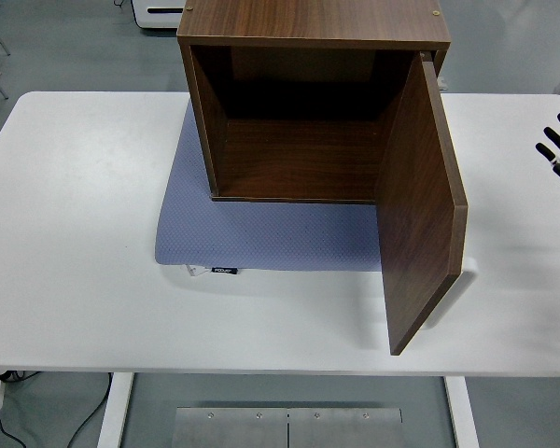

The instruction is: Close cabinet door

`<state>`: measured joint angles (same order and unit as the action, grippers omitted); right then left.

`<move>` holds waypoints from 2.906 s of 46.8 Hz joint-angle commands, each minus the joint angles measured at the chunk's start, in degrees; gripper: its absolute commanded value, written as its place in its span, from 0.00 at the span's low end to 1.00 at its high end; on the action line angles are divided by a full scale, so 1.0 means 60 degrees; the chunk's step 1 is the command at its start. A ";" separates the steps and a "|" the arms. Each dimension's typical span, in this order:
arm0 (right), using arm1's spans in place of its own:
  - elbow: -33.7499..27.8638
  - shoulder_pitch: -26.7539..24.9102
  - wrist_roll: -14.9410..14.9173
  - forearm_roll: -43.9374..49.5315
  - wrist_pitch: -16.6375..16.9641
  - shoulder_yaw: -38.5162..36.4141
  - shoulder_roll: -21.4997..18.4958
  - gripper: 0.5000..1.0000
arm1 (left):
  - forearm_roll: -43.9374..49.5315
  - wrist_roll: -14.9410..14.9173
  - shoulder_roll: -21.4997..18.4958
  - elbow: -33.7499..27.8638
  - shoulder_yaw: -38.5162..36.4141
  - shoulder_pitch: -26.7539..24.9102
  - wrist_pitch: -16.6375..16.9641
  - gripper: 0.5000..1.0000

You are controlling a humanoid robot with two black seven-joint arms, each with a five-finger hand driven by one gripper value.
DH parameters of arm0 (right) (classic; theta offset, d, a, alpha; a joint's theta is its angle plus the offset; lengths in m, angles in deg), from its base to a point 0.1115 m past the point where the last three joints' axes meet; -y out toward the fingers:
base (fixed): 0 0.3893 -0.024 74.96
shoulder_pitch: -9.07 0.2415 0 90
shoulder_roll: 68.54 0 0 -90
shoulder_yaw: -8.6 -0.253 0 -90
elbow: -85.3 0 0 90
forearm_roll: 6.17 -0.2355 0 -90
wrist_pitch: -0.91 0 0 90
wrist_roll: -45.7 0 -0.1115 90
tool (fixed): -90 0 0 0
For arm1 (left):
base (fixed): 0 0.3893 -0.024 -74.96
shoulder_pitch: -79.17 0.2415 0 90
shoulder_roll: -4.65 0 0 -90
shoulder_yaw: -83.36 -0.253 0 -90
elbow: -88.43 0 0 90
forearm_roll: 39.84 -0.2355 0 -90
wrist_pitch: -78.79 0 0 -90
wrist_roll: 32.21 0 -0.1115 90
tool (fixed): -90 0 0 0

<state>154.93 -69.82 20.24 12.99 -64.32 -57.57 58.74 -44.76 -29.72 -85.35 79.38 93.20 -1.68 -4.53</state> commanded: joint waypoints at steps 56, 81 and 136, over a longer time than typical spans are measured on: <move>0.1857 -0.2262 -0.0150 0.0291 0.1705 -0.0368 0.1462 1.00 | 0.0000 0.0010 0.0000 0.0000 0.0000 -0.0001 0.0000 1.00; 0.2502 -0.3697 -0.0297 0.1053 0.1705 -0.0924 0.1565 1.00 | 0.0000 -0.0005 0.0000 0.0000 0.0000 -0.0001 0.0000 1.00; 0.3703 -0.4958 -0.0194 0.2254 0.1705 -0.1203 0.1272 1.00 | 0.0000 -0.0005 0.0000 0.0000 0.0000 -0.0001 0.0000 1.00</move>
<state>176.82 -99.70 19.01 25.84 -54.10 -64.78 66.61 -44.76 -29.73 -85.35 79.38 93.20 -1.69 -4.53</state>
